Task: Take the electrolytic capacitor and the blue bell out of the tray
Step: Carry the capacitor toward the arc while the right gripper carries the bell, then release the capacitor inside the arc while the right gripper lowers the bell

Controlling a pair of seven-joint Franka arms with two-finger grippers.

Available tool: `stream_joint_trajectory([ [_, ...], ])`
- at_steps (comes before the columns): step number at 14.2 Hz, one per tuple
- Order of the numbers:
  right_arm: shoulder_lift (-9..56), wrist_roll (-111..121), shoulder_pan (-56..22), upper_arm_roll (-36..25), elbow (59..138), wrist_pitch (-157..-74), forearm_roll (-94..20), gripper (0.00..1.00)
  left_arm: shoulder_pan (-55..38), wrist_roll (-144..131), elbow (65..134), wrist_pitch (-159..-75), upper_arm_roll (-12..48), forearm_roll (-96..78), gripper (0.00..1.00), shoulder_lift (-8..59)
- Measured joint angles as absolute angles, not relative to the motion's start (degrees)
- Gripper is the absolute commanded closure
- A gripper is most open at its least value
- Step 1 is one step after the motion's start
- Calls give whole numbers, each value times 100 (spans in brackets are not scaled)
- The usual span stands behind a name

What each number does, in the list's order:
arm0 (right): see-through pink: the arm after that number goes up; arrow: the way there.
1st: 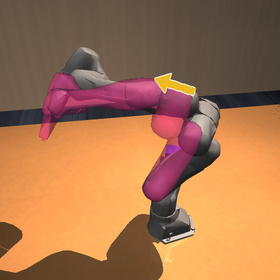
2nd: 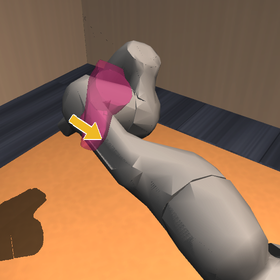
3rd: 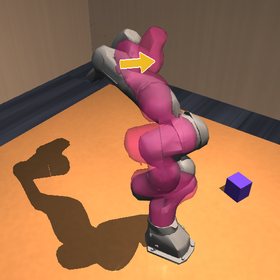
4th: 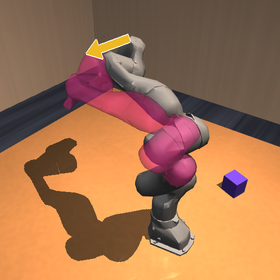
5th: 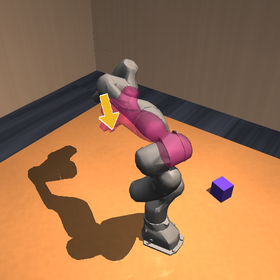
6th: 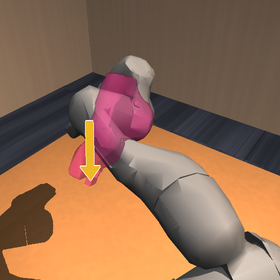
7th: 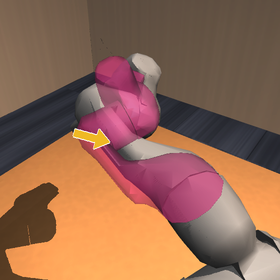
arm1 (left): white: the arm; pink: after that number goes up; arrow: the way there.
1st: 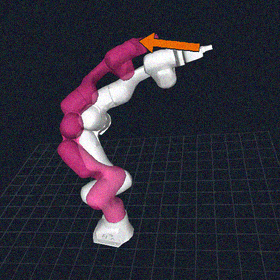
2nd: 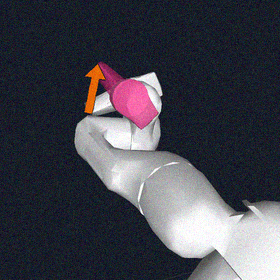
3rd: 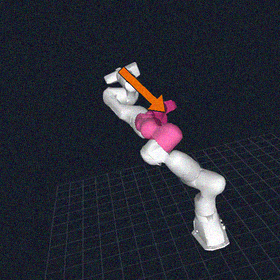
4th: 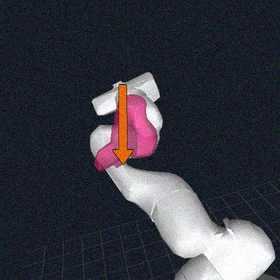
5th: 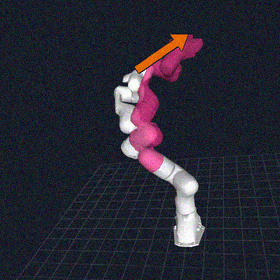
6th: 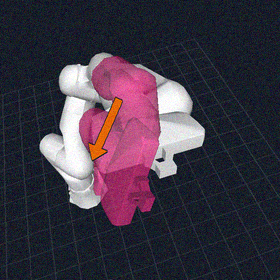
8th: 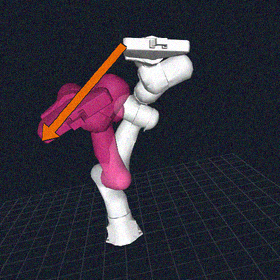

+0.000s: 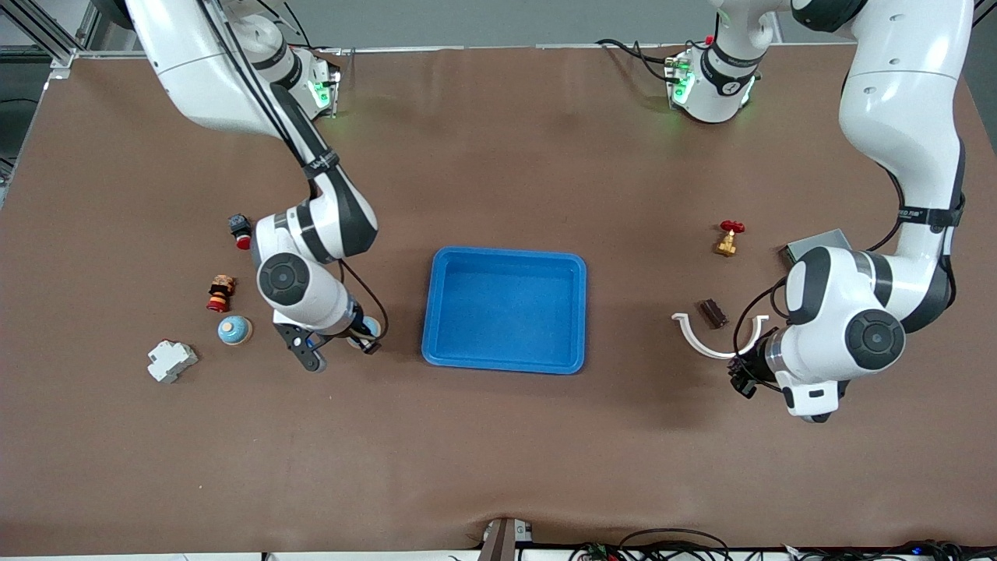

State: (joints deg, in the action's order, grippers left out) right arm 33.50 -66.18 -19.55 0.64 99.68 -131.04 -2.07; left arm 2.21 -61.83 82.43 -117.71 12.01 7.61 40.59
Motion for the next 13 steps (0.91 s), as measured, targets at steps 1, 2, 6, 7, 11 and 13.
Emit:
stream_joint_trajectory([
  [1,3307,-6404,-1868,63,10072,-13117,-207,100,227,-6129,8246,-11859,1201,777,100,4151],
  [2,3268,-6191,-1777,64,10175,-13164,-207,100,248,-6048,8247,-11966,1200,779,100,4237],
  [6,3154,-5347,-1407,61,10565,-13378,-207,100,422,-5723,8246,-12206,1199,780,100,4440],
  [7,3143,-5155,-1308,62,10635,-13417,-207,100,440,-5707,8247,-12294,1200,780,100,4469],
  [11,3072,-4548,-1064,63,10816,-13434,-207,100,427,-5694,8258,-12620,1238,796,100,4631],
  [13,3036,-4201,-900,62,10898,-13435,-207,100,428,-5698,8259,-12767,1240,796,100,4691],
])
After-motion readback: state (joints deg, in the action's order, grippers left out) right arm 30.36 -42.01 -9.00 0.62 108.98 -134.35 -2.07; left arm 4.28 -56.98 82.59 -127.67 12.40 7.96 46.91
